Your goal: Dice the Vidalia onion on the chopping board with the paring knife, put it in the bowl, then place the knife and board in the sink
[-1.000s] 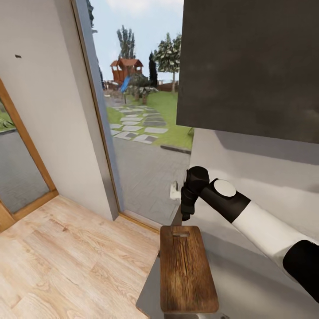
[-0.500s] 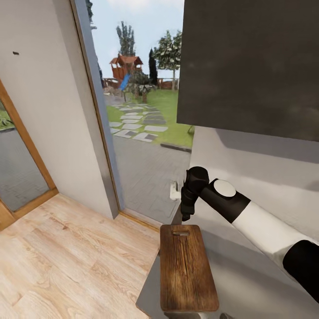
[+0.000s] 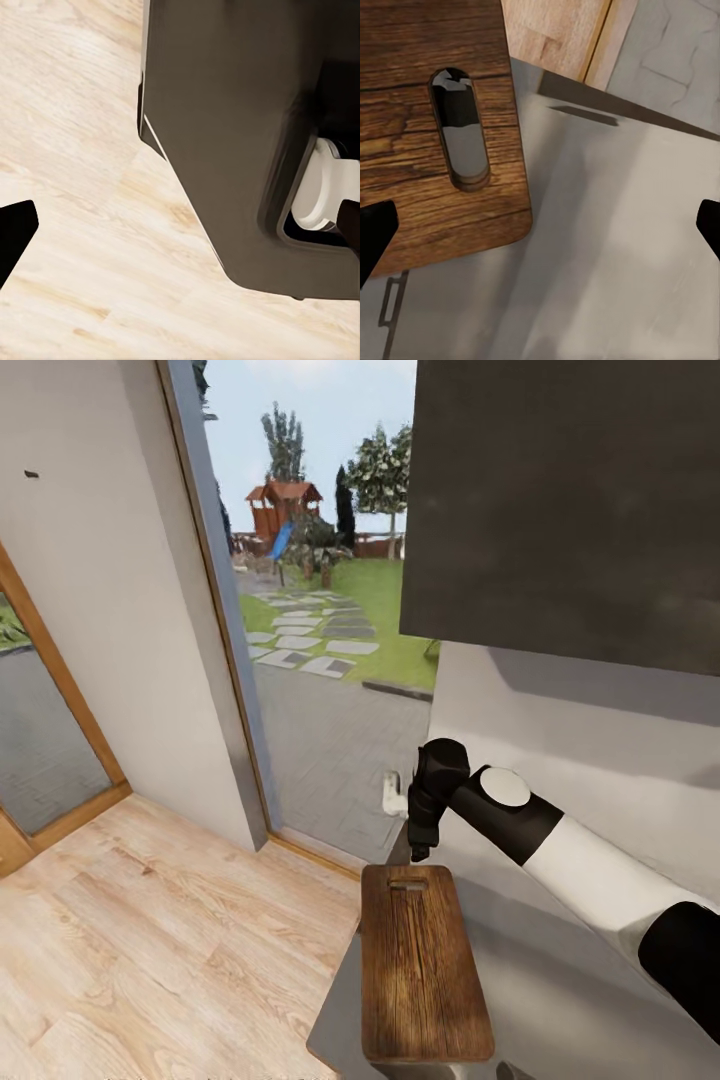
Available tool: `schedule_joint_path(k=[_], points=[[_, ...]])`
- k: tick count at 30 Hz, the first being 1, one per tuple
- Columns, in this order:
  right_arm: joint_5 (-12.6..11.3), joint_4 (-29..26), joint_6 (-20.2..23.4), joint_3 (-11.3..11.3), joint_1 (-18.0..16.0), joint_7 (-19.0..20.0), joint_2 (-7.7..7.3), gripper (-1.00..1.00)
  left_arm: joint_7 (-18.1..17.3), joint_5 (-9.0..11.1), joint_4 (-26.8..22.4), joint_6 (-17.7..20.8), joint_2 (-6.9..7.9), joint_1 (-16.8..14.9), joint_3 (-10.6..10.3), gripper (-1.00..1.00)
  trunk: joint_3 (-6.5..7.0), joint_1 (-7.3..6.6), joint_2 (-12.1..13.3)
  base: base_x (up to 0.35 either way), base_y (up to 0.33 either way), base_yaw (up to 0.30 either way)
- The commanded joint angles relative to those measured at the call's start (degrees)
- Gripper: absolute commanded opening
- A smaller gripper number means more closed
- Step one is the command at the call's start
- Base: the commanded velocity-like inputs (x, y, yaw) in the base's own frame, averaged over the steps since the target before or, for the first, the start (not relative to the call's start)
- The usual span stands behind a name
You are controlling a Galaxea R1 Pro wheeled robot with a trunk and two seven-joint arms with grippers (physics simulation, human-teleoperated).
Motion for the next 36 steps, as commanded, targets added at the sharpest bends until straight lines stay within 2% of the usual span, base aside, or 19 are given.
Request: schedule_joint_path(k=[1,11,32,36], points=[[0.37,-0.1,0.55,0.13,-0.08,0.41,-0.03,1.0,-0.07,0.02,-0.09,-0.07,-0.01,0.02,0.33,1.0,-0.2,0.03,-0.12,0.0,0.0,0.0],[0.37,-0.1,0.55,0.13,-0.08,0.41,-0.03,1.0,-0.06,0.03,-0.09,-0.07,-0.02,0.02,0.33,1.0,-0.73,0.03,-0.12,0.0,0.0,0.0],[0.37,-0.1,0.55,0.18,-0.08,0.41,-0.03,1.0,-0.06,0.03,-0.09,-0.07,-0.02,0.02,0.33,1.0,-0.75,0.03,-0.12,0.0,0.0,0.0],[0.37,-0.1,0.55,0.94,-0.08,0.41,-0.03,1.0,-0.06,0.03,-0.09,-0.07,-0.01,0.02,0.33,1.0,-0.95,0.03,-0.12,0.0,0.0,0.0]])
